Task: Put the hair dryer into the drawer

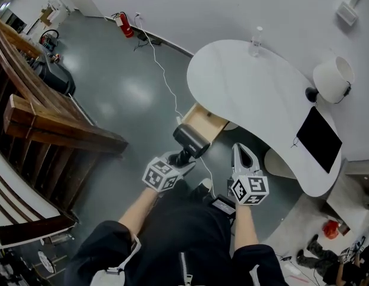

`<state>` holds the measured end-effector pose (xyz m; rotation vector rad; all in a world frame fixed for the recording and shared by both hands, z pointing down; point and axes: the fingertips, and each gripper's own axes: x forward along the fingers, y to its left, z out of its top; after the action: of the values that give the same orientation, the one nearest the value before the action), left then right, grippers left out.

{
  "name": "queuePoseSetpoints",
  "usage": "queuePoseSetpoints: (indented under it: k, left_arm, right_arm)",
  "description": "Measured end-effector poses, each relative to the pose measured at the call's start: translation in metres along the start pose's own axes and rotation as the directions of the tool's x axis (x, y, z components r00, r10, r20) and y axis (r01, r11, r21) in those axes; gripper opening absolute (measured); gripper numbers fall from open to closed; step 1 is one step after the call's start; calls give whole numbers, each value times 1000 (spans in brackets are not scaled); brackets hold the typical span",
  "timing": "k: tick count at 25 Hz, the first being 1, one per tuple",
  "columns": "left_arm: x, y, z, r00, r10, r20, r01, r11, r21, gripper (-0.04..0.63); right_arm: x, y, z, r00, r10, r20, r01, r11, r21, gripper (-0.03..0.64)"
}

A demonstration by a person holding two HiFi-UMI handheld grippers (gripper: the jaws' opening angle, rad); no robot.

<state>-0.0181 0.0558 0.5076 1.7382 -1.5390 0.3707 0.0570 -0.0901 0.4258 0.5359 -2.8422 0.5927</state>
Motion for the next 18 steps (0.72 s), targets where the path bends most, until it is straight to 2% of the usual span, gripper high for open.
queuePoseSetpoints:
  k: [5, 12, 18]
  left_arm:
    - [10, 12, 15, 1000, -8, -10, 9, 999, 35, 199]
    - [34, 34, 36, 997, -72, -35, 75, 993, 86, 199]
    - [45, 66, 52, 987, -132, -86, 144, 978, 150, 199]
  right_arm:
    - [13, -4, -1, 1000, -11, -23, 10, 999, -38, 5]
    - [33, -18, -2, 997, -78, -26, 77, 996, -47, 5]
    - [61, -18, 2, 988, -157, -17, 156, 987, -27, 4]
